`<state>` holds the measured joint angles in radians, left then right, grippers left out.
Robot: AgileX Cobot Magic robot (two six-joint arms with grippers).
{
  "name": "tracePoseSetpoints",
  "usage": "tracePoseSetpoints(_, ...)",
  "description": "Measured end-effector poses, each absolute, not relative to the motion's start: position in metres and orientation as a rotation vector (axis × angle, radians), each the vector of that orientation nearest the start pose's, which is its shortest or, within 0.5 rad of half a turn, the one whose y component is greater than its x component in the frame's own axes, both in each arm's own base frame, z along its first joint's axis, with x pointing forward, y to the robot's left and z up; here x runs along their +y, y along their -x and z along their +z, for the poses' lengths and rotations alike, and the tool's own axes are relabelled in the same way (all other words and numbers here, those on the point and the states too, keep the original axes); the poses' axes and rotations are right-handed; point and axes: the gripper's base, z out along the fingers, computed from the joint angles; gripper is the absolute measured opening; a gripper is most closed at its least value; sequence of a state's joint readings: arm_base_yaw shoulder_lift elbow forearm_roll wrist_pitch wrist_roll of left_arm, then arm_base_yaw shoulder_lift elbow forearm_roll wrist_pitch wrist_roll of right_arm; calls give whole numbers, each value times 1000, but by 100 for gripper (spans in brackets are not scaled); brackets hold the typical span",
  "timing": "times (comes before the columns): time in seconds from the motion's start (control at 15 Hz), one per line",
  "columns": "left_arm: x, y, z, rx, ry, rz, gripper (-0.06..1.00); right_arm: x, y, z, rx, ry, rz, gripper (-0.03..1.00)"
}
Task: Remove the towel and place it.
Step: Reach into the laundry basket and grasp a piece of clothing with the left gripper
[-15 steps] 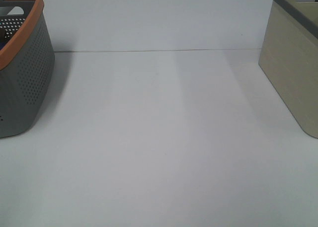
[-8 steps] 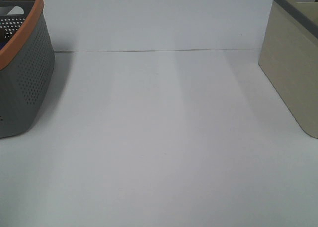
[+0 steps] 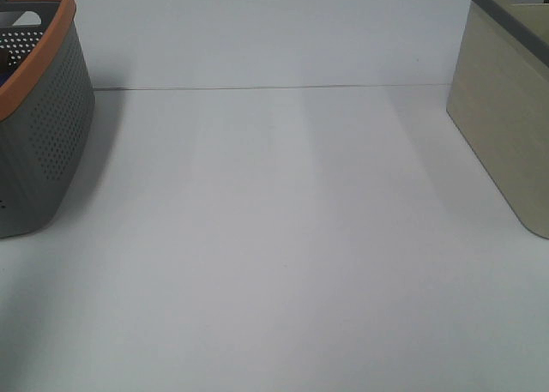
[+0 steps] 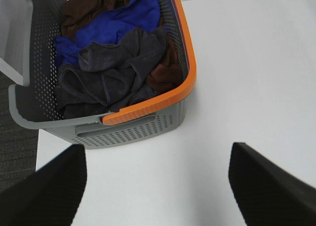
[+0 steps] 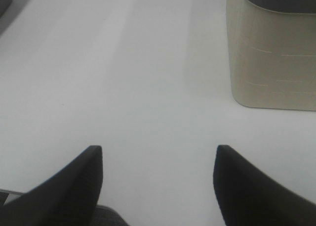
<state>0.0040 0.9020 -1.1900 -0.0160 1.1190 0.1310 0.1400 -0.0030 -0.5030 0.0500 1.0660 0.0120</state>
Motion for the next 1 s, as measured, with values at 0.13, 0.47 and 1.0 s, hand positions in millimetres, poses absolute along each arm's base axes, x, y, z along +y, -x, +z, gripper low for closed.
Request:
tracePoseSetpoints(0.13, -1, -185, 428, 2363, -213, 71, 75, 3, 6, 278, 2042, 133, 155, 65)
tracePoseSetpoints(0.47, 8, -288, 419, 2426, -591, 317, 75, 3, 6, 278, 2042, 133, 155, 65)
tracePoseSetpoints(1.0, 77, -370, 345, 2472, -768, 648, 75, 3, 6, 278, 2042, 133, 155, 65)
